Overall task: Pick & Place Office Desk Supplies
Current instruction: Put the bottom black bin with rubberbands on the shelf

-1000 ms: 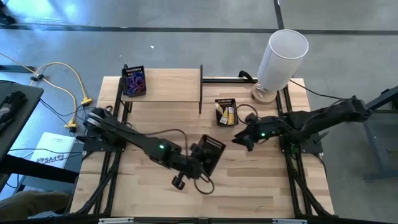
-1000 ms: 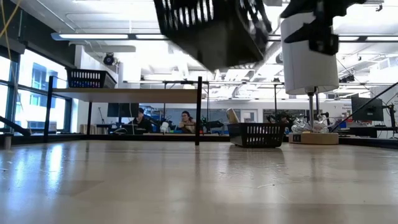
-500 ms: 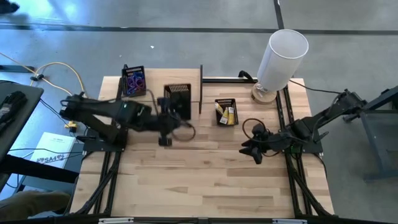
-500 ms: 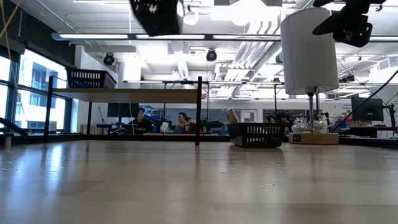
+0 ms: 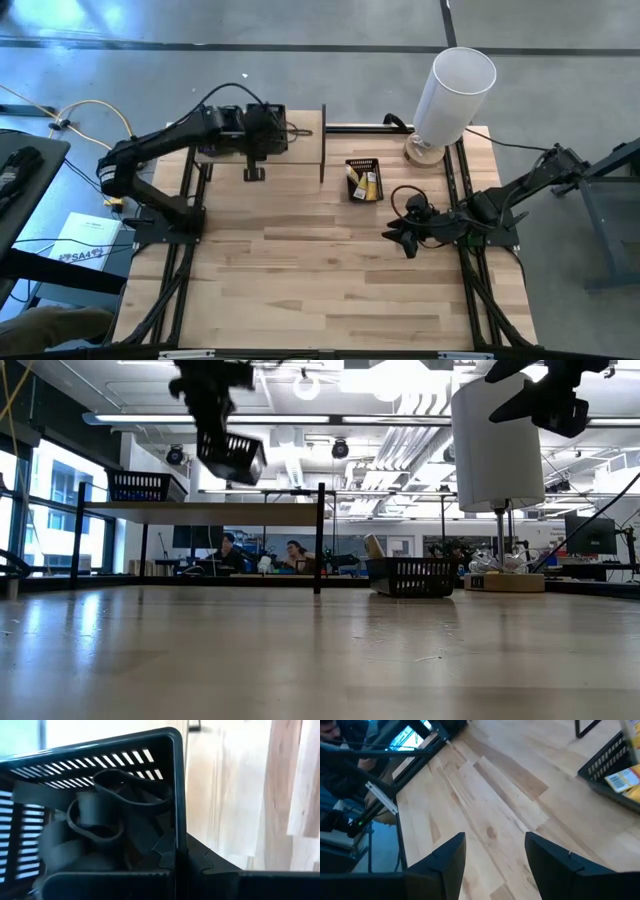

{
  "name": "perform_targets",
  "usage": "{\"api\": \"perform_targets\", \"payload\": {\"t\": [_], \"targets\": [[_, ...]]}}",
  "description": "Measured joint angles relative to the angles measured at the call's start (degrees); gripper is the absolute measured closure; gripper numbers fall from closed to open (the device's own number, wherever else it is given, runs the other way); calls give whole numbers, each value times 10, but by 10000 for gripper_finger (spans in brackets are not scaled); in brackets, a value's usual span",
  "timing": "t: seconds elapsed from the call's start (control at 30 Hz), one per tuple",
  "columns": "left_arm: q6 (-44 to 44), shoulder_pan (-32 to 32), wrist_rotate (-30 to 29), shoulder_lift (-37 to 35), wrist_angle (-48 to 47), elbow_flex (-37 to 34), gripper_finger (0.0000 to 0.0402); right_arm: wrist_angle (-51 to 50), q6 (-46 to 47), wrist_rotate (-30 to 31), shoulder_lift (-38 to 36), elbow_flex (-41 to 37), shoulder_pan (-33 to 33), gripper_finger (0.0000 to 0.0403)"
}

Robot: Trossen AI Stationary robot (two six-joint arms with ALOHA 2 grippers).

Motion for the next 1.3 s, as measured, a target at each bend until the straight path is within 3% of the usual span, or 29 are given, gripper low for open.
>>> {"api": "perform_targets", "payload": {"t": [0.13,0.27,0.6,0.87,1.3], "targets": [[48,47,56,-1,26,-43,401,0,-2,22,0,0,0,211],[71,71,59,-2,82,-93,401,0,-19,46,0,0,-8,211],[81,142,75,-61,113,-180,401,0,-46,40,0,0,-50,211],[96,150,83,-99,107,-196,401,1,-63,3,0,0,-83,211],[51,153,52,-90,71,-196,397,5,-64,-20,0,0,-94,211]]}}
